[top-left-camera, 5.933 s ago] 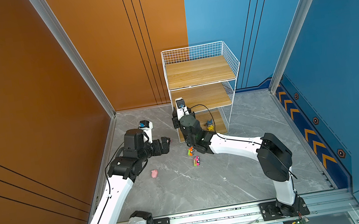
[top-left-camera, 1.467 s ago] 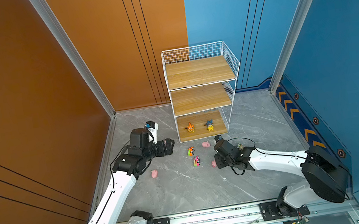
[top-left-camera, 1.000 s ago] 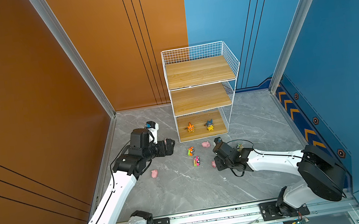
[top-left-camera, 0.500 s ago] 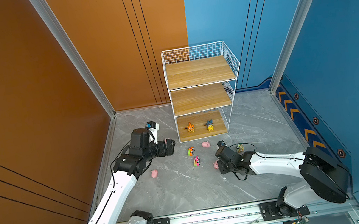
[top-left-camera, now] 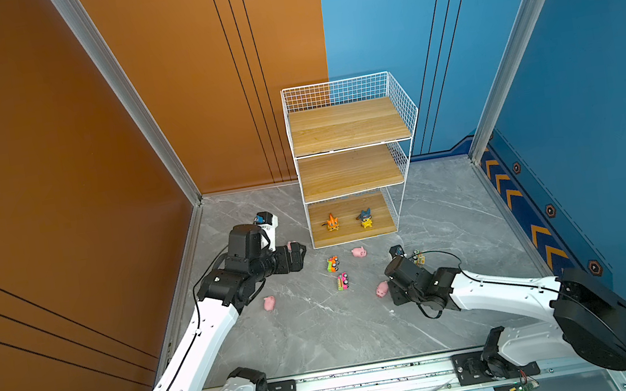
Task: Place and organize the plastic toys onto the shelf
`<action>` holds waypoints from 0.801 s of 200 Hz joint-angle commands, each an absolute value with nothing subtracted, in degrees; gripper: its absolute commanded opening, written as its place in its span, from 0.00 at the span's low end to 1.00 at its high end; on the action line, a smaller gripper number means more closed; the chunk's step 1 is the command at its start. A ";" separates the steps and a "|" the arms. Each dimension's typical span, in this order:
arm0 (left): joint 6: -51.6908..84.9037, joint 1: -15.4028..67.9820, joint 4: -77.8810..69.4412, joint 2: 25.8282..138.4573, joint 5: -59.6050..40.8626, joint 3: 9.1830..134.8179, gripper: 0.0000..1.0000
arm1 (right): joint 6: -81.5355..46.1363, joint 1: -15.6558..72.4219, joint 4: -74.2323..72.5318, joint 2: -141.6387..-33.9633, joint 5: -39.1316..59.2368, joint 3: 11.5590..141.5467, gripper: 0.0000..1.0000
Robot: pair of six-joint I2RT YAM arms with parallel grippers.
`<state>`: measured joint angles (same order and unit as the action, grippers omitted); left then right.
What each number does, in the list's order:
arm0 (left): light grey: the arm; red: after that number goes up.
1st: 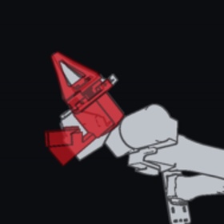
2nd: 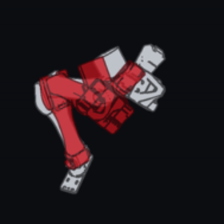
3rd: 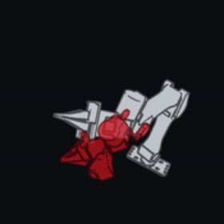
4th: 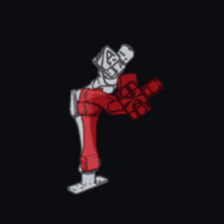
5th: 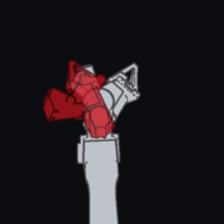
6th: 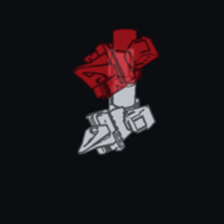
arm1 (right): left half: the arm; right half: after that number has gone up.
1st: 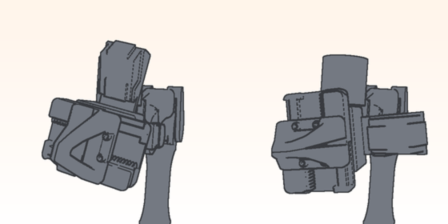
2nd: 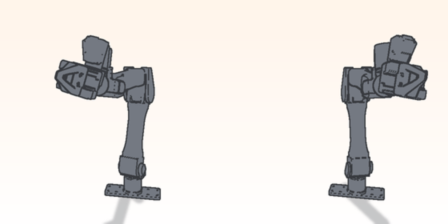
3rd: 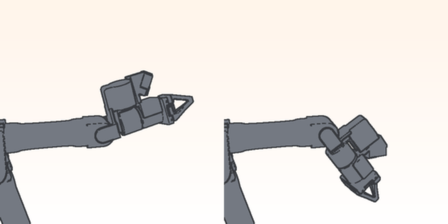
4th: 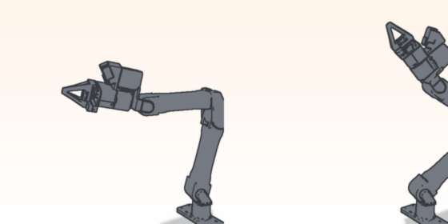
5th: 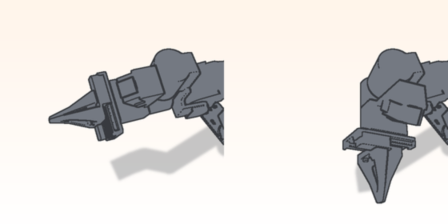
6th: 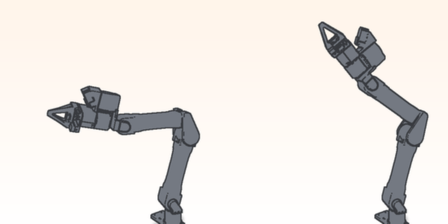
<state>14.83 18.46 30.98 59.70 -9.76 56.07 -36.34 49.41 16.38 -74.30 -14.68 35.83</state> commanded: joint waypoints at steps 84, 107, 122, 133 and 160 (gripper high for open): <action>16.17 19.69 30.59 57.19 -10.98 55.28 0.99 | -74.53 63.95 25.22 -73.93 -40.09 42.02 0.57; 16.17 19.78 30.50 56.45 -10.73 55.20 0.99 | -78.58 65.67 27.55 -80.03 -40.31 45.92 0.60; 16.26 19.80 30.50 56.26 -10.90 55.19 0.99 | -81.03 66.31 28.27 -84.08 -39.41 47.87 0.62; 16.26 19.86 30.50 56.03 -10.94 55.20 0.99 | -82.60 66.68 29.38 -86.70 -39.09 49.29 0.62; 16.26 20.04 30.54 55.56 -10.83 55.15 0.99 | -84.81 67.23 32.57 -91.65 -38.89 52.40 0.65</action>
<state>15.94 19.33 30.98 56.58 -9.76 55.90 -80.01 66.72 26.72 -88.77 -37.36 49.76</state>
